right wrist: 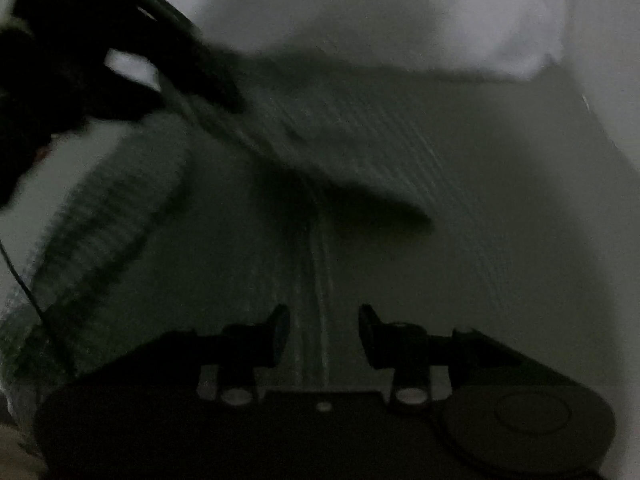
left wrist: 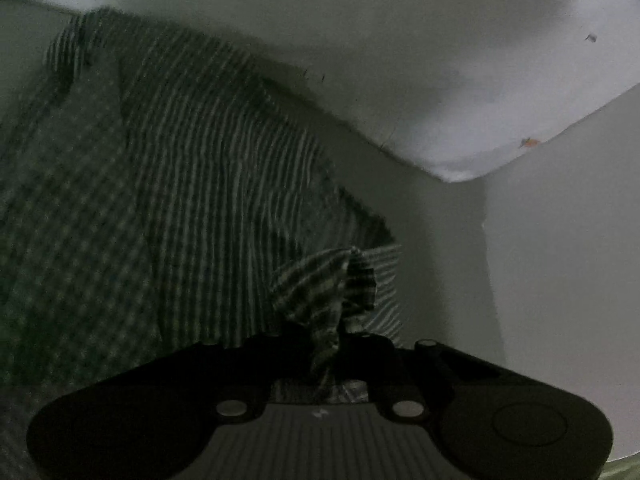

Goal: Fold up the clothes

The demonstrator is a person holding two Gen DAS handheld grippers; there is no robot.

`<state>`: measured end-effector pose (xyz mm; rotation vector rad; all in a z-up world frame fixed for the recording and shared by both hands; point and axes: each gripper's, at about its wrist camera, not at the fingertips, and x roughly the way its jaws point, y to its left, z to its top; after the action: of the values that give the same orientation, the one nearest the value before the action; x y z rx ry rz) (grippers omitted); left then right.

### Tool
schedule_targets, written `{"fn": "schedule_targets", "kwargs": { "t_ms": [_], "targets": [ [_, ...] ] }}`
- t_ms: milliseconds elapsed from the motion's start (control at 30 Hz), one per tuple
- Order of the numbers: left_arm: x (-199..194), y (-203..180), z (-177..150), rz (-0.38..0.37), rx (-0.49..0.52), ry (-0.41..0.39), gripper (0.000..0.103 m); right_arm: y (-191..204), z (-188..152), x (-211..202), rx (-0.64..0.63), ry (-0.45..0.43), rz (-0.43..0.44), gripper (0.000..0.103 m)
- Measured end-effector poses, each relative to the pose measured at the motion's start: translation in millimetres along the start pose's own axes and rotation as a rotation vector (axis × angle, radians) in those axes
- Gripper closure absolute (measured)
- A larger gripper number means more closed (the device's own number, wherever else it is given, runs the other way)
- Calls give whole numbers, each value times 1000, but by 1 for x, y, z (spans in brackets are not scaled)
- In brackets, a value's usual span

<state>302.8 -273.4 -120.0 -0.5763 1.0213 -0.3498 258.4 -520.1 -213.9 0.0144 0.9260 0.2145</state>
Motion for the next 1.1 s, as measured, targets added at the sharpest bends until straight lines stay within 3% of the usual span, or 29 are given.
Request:
{"fn": "schedule_targets", "kwargs": {
  "t_ms": [67, 167, 233, 367, 567, 600, 700, 767, 867, 967, 1100],
  "targets": [
    [-6, 4, 7, -15, 17, -12, 91, -3, -10, 6, 47, 39, -18, 65],
    [-17, 12, 16, -43, 46, -21, 92, 15, -24, 5, 38, 31, -97, 74],
    [-30, 19, 22, -64, 72, -25, 92, 27, -33, 4, 31, 26, -150, 103],
    [-60, 31, 36, -116, 136, -52, 94, 57, -28, -16, 34, -35, -237, 103],
    [-134, 37, 95, -210, 224, -201, 95, 131, -5, -69, -27, -181, -410, 103],
    [-150, 38, 105, -226, 238, -238, 95, 147, -1, -79, -36, -207, -423, 103],
    [-205, 53, 125, -233, 290, -367, 95, 192, 4, -93, -32, -250, -347, 103],
    [-233, 71, 132, -201, 304, -435, 95, 223, 2, -84, -72, -230, -328, 103],
    [-256, 114, 133, -88, 282, -492, 94, 262, -7, -53, -118, -156, -257, 101],
    [-256, 167, 129, 18, 202, -484, 94, 286, -25, -37, -157, -82, -181, 82],
    [-243, 227, 126, 124, 94, -446, 94, 288, -52, -56, -200, -84, -286, 60]
  ]
}}
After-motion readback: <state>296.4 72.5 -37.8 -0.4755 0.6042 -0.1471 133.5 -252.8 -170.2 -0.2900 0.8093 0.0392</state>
